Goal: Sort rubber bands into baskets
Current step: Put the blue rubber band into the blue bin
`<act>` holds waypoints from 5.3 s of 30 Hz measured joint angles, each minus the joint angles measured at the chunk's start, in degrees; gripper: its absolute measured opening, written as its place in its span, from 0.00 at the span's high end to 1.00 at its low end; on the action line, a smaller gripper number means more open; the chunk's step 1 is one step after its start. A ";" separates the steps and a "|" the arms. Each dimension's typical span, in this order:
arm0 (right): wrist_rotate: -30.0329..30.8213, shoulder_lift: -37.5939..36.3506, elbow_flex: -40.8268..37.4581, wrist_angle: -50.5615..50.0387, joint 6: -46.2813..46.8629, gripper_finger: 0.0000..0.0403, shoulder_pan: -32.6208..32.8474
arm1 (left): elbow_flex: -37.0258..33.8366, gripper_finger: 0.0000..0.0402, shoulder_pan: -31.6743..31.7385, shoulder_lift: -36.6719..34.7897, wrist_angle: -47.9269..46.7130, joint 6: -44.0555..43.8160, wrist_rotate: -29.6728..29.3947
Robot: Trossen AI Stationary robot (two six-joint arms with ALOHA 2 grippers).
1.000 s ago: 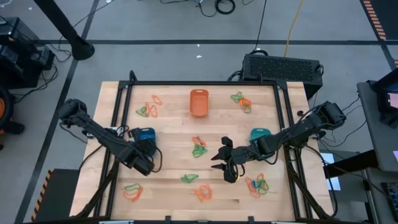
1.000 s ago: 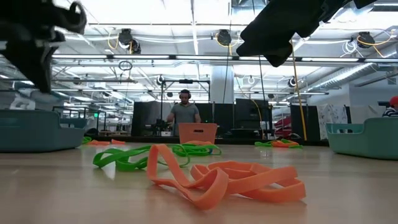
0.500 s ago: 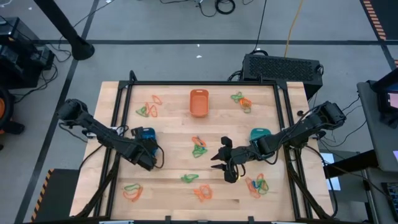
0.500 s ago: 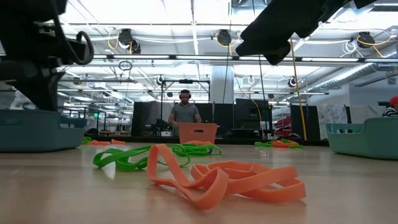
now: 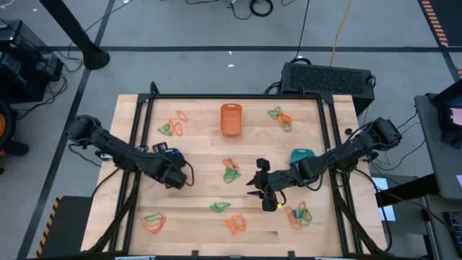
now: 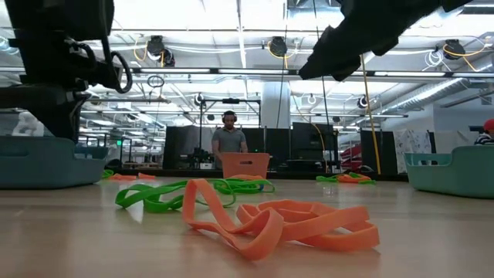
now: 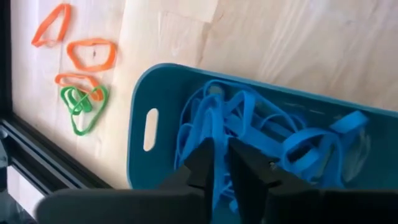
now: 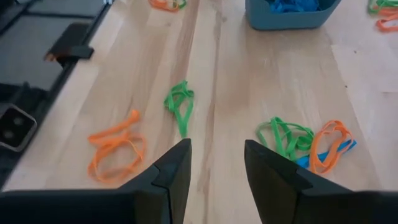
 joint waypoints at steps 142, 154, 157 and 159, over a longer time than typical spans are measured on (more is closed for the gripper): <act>-10.75 2.38 0.02 -33.43 66.56 0.83 19.26 | -13.40 0.69 -3.08 0.90 98.75 46.23 7.94; -12.05 2.40 0.02 -36.20 63.77 0.71 19.28 | -13.40 0.69 -3.08 0.90 98.40 46.14 7.94; -10.04 2.73 0.02 -35.63 63.64 0.72 19.30 | -13.40 0.69 -3.08 0.87 97.51 46.07 7.94; -9.11 3.24 0.02 -35.08 63.59 0.71 19.28 | -13.38 0.69 -3.08 0.88 97.29 46.03 7.92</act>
